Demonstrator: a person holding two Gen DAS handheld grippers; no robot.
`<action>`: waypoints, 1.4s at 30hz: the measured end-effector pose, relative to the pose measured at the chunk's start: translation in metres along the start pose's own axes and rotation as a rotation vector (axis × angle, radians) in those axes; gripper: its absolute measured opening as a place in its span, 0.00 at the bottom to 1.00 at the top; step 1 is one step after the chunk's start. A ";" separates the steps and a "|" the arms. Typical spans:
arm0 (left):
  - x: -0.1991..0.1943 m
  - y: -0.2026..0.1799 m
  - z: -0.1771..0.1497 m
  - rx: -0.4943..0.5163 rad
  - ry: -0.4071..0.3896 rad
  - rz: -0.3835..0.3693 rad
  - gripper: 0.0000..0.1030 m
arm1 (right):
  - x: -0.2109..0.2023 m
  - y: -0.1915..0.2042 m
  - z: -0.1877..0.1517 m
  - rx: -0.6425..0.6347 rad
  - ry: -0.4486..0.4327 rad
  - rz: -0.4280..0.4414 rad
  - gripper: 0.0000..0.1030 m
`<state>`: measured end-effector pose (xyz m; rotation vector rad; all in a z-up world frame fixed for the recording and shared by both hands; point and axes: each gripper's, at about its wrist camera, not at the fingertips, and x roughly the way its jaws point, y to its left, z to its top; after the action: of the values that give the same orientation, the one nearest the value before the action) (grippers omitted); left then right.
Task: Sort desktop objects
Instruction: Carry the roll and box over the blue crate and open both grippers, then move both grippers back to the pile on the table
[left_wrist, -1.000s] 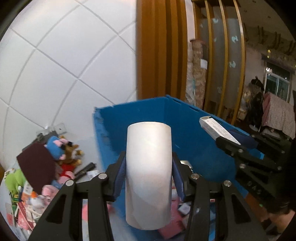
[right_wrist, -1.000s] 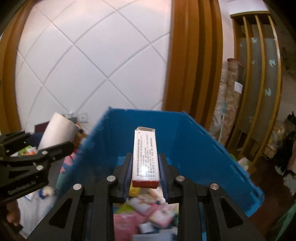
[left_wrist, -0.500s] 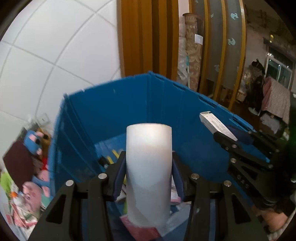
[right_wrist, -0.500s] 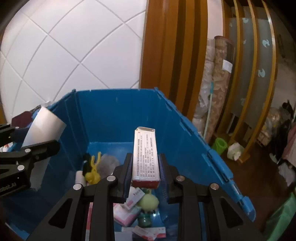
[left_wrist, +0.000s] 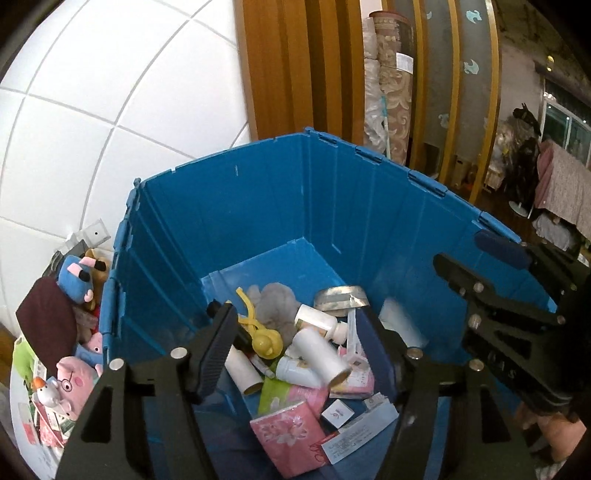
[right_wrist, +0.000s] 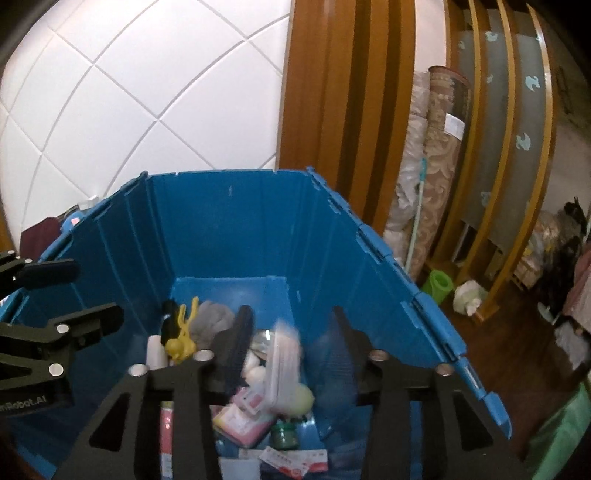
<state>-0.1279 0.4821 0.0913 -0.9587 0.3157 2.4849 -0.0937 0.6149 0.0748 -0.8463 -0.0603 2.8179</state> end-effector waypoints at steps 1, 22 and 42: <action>0.000 0.001 0.000 -0.006 0.000 0.002 0.64 | -0.002 0.002 0.000 -0.004 -0.002 0.001 0.64; -0.096 0.055 -0.024 -0.168 -0.340 0.171 0.79 | -0.033 0.012 0.004 0.016 -0.069 0.056 1.00; -0.147 0.219 -0.116 -0.356 -0.278 0.366 0.80 | -0.107 0.179 0.033 -0.106 -0.197 0.377 1.00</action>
<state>-0.0724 0.2003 0.1171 -0.7159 -0.0528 3.0376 -0.0564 0.4188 0.1435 -0.6544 -0.0876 3.2722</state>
